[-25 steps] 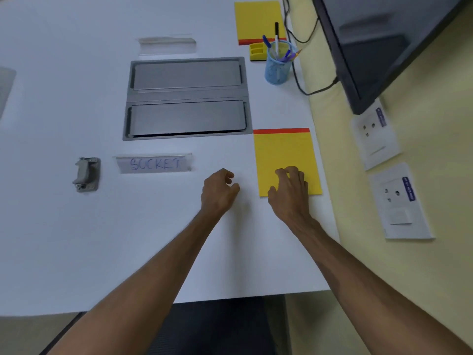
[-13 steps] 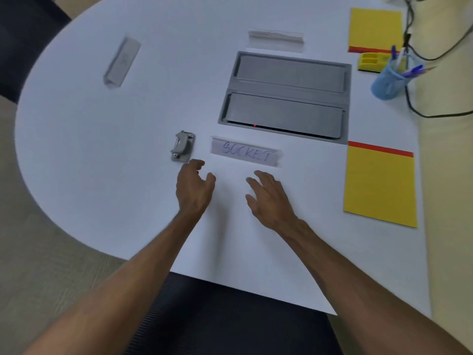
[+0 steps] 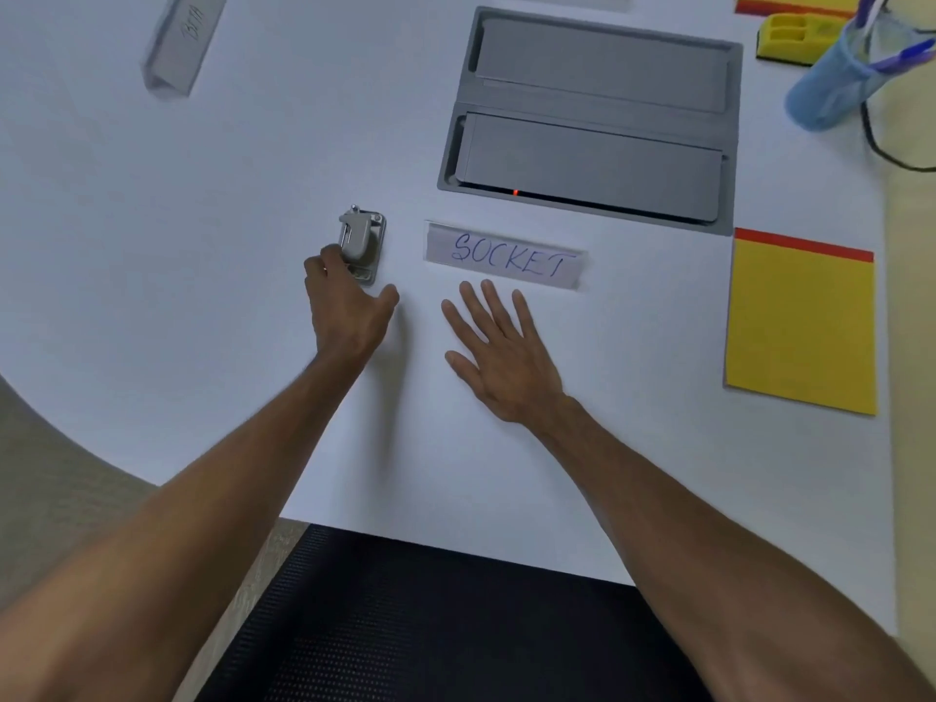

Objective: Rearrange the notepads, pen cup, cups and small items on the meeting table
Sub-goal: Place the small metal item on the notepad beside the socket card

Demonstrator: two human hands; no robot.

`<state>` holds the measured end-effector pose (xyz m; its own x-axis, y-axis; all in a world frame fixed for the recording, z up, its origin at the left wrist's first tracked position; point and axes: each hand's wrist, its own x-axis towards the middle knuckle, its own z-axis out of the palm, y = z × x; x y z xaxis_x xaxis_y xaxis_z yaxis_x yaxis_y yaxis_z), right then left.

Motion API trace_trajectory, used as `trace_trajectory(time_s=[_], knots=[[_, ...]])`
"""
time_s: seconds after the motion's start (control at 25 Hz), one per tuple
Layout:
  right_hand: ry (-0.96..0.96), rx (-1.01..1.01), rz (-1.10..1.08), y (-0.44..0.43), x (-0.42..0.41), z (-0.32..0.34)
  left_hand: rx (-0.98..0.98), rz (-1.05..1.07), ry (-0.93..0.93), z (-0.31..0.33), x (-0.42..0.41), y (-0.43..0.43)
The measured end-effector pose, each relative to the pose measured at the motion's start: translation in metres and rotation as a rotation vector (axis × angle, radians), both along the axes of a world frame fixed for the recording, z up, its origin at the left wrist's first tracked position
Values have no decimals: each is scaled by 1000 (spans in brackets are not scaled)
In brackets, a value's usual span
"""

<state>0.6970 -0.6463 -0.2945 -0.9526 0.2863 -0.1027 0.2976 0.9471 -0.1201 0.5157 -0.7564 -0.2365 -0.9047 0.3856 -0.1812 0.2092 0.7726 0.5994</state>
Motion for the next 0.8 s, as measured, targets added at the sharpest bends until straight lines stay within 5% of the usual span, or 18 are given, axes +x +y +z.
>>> trace_trajectory(time_s=[0.36,0.8], knots=[[119,23,-18,1,-1,-15,-251,101,122,-10,-32,28],[168,28,-21,2,-2,-23,-128,170,10,-3,-39,21]])
